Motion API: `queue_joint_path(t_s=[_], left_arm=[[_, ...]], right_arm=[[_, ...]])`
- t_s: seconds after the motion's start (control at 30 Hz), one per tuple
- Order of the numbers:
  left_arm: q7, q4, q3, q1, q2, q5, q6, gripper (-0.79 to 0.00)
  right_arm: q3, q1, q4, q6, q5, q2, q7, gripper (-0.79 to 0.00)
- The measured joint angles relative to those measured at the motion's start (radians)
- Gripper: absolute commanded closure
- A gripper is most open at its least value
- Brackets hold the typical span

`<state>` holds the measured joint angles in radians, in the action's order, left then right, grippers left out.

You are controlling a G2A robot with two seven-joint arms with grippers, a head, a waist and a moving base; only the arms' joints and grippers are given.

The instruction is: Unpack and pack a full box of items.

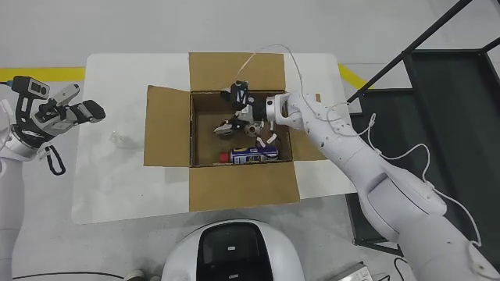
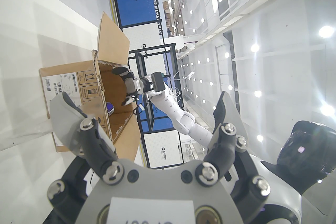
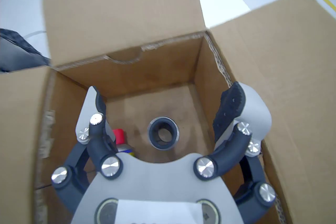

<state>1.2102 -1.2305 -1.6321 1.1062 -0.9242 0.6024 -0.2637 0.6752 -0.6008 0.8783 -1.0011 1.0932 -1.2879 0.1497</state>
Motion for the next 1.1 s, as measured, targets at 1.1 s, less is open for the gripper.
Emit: queue_joint_path(t_s=[1.1], left_arm=[[0.039,0.456,0.459,-0.353,-0.155,0.130,-0.074,-0.785]], right_arm=[[0.444,-0.508,0.689,0.115,-0.723,0.252,-0.609,-0.785]])
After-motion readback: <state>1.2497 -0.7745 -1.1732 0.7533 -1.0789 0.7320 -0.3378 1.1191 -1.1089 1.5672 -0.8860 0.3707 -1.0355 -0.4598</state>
